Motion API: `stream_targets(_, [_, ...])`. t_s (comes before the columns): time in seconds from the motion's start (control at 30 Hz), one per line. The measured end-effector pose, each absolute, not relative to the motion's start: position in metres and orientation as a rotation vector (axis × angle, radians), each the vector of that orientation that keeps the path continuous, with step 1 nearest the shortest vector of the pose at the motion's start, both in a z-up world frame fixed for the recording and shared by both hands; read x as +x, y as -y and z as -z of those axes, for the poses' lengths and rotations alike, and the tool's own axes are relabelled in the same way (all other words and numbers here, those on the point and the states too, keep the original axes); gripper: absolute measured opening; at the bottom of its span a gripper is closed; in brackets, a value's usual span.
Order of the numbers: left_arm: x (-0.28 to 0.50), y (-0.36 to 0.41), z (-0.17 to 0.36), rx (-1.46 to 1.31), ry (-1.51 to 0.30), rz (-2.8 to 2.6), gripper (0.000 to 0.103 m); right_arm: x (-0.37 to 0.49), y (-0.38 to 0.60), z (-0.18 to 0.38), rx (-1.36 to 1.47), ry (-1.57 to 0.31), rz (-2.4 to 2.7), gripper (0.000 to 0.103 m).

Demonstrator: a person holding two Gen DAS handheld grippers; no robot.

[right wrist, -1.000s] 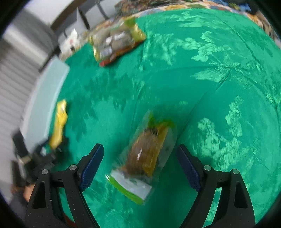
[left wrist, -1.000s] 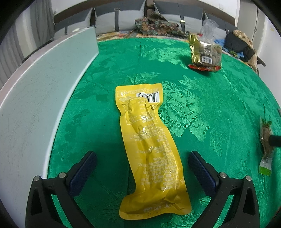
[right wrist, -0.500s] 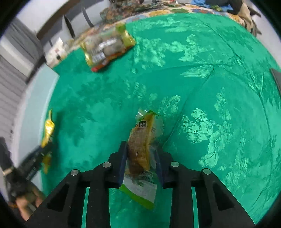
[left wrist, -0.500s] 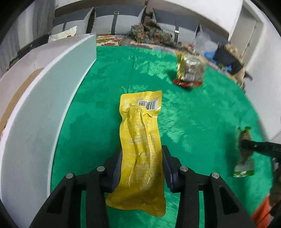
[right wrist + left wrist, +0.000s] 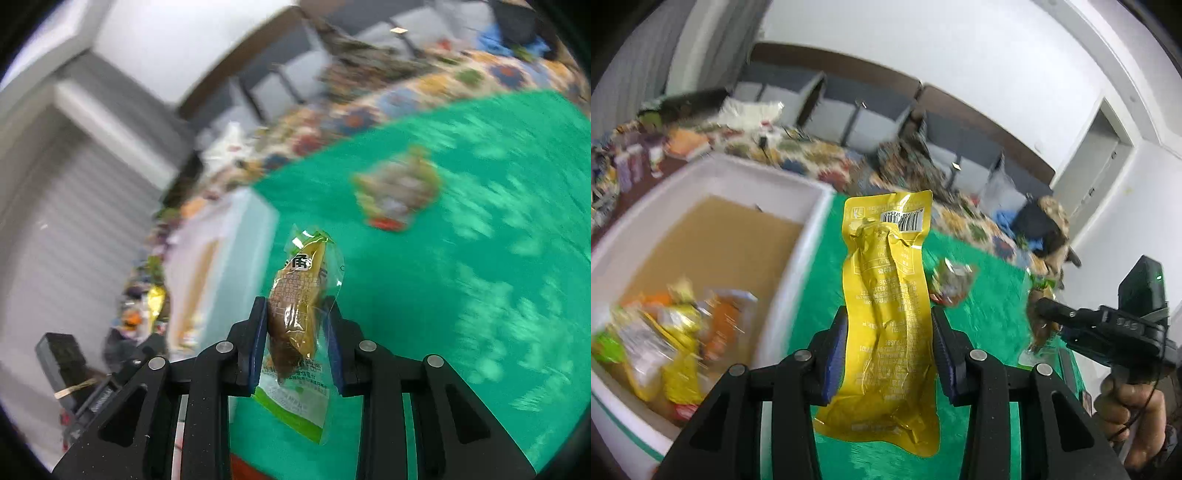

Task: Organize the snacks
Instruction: 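Carry the sausage pack over the white box and open the right tool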

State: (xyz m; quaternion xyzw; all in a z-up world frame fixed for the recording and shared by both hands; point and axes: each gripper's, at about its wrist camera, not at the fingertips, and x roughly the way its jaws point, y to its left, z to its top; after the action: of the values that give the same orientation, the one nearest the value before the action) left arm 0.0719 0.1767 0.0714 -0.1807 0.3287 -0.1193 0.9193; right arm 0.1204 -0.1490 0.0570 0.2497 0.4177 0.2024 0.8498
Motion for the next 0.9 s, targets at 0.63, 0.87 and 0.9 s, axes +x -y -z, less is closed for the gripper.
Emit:
stream_targets(0.63, [0.059,-0.339,0.023,-0.384,-0.791,-0.240,0.099,0.143,-0.102,-0.021,0.230,-0.982,-0.673,0.065])
stream_targets(0.87, [0.054,-0.306,0.006,-0.365,-0.714,-0.185,0.102,0.131,0.006,0.018,0.156,-0.900,-0.406,0.068])
stream_targets(0.9, [0.058,-0.300,0.001,-0.355,-0.710,-0.167,0.102,0.128,0.024,0.025,0.148,-0.901,-0.354,0.068])
